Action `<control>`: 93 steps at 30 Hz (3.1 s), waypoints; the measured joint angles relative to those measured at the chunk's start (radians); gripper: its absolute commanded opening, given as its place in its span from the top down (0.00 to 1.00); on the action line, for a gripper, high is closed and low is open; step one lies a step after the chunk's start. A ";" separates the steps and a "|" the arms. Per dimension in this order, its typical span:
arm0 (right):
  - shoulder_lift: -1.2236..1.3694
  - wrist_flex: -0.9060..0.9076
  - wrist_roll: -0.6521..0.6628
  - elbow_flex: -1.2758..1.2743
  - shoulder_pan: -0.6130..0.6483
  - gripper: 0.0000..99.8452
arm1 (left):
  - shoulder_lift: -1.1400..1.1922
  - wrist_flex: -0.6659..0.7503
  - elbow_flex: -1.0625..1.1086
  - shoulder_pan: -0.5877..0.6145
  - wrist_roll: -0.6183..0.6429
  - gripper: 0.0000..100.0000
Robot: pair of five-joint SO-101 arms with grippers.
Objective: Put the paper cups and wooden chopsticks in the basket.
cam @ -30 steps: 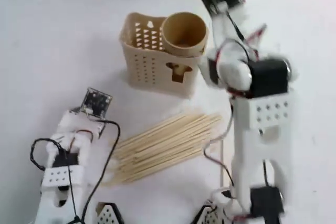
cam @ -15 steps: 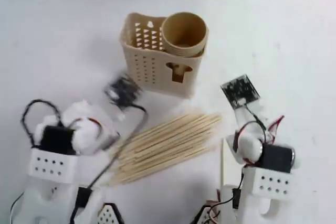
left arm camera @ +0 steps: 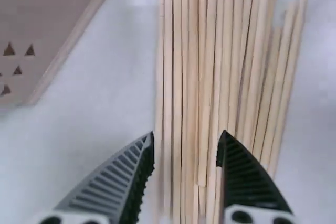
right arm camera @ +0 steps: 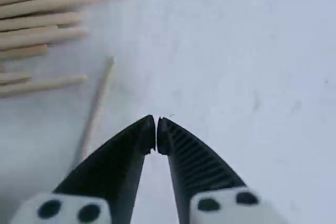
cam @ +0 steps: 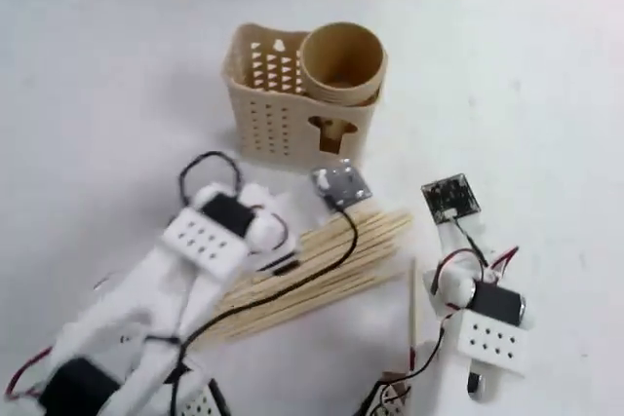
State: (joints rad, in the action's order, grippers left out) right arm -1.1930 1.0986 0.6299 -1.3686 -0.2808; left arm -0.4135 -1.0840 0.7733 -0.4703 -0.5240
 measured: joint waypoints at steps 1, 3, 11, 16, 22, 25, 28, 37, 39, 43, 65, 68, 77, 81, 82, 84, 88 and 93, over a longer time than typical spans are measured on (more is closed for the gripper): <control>-0.035 0.000 0.000 -0.015 -0.008 0.98 | 0.049 0.015 -0.020 -0.005 0.011 0.80; -0.114 0.000 -0.002 -0.054 -0.025 0.98 | 0.146 0.032 -0.063 -0.011 0.021 0.80; -0.440 0.037 0.037 -0.227 -0.029 0.98 | 0.311 0.098 -0.126 -0.026 0.041 0.80; -0.594 0.121 0.043 -0.256 -0.026 0.98 | 0.382 0.123 -0.126 -0.026 0.083 0.83; -0.597 0.126 0.043 -0.267 -0.029 0.98 | 0.434 0.163 -0.126 -0.029 0.089 0.88; -0.601 0.126 0.043 -0.281 -0.028 0.98 | 0.434 0.163 -0.126 -0.031 0.089 0.91; -0.601 0.126 0.043 -0.282 -0.029 0.98 | 0.434 0.163 -0.126 -0.031 0.089 0.94; -0.601 0.110 0.043 -0.298 -0.029 0.98 | 0.434 0.078 -0.206 -0.029 0.089 0.98; -0.601 0.095 0.043 -0.299 -0.029 0.98 | 0.434 0.009 -0.270 -0.029 0.089 0.98; -0.601 0.091 0.043 -0.301 -0.029 0.98 | 0.434 -0.155 -0.430 -0.029 0.089 0.98; -0.601 0.091 0.043 -0.301 -0.029 0.98 | 0.078 -0.545 -1.068 -0.005 0.135 0.98; -0.601 0.091 0.041 -0.301 -0.003 0.98 | 0.075 -0.382 -1.091 0.121 0.192 0.98; -0.601 0.091 0.043 -0.301 0.031 0.98 | 0.097 0.147 -1.053 0.239 0.423 0.98; -0.601 0.091 0.043 -0.301 0.031 0.98 | 0.180 0.338 -0.962 0.242 0.509 0.98; -0.601 0.091 0.043 -0.301 0.031 0.98 | 0.203 0.371 -0.944 0.249 0.528 0.98; -0.601 0.091 0.043 -0.301 0.031 0.98 | 0.250 0.423 -0.910 0.265 0.571 0.98; -0.601 0.091 0.043 -0.301 0.031 0.98 | 0.334 0.470 -0.844 0.313 0.626 0.98; -0.601 0.091 0.043 -0.301 0.031 0.98 | 0.345 0.474 -0.740 0.338 0.640 0.94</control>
State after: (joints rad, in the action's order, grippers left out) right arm -1.7944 1.1891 0.6728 -1.6694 -0.2501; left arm -0.0683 -0.6099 0.0338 -0.1327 0.1158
